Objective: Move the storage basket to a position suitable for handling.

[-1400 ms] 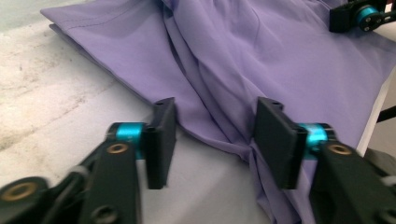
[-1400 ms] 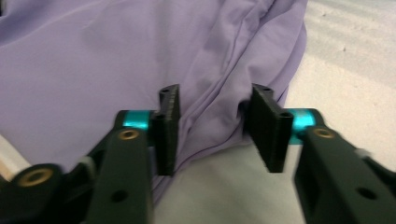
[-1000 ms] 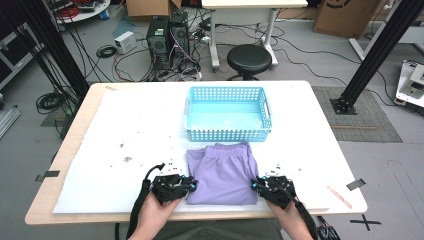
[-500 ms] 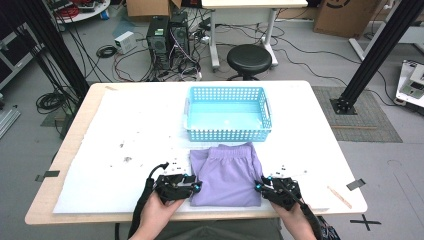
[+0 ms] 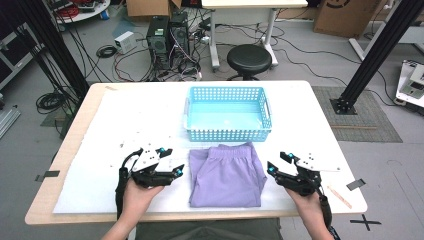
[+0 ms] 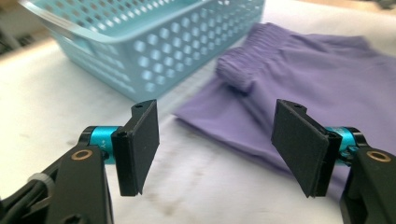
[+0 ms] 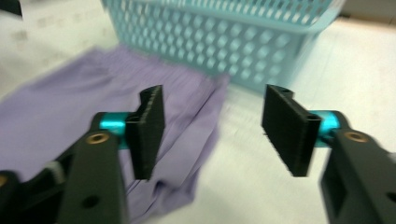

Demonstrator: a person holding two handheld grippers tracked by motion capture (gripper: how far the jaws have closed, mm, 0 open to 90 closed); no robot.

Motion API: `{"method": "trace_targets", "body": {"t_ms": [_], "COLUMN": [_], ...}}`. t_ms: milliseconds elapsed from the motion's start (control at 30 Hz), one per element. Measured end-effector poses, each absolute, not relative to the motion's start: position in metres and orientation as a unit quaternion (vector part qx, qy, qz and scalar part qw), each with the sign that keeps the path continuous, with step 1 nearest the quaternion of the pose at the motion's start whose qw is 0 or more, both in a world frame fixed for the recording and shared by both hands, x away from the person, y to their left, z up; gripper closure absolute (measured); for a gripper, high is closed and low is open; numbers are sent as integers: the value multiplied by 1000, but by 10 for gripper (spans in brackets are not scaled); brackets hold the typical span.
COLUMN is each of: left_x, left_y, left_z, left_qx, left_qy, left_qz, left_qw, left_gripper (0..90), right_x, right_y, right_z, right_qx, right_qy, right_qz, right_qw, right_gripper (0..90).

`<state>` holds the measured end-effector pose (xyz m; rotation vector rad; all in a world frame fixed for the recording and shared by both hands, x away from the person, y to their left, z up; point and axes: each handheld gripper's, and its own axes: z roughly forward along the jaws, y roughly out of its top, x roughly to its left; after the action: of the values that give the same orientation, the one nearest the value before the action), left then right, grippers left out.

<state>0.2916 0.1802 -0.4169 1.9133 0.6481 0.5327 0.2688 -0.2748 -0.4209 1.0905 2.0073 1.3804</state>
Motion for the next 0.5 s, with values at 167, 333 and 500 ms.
{"method": "trace_targets", "body": {"t_ms": [167, 333, 500], "left_x": [292, 290, 290], "left_y": [187, 192, 193], "left_z": [-418, -418, -419], "left_qx": [780, 770, 769], "left_qy": [257, 247, 265], "left_qz": [262, 286, 259], "left_qw": [507, 514, 521], "left_gripper": [321, 305, 305], "right_x": [268, 271, 274], "right_y": [-282, -288, -289], "right_z": [-420, -418, -420], "right_qx": [388, 391, 405], "right_qy": [720, 713, 716], "right_qz": [515, 517, 505], "right_qw": [257, 269, 260], "right_gripper": [348, 309, 290]}}
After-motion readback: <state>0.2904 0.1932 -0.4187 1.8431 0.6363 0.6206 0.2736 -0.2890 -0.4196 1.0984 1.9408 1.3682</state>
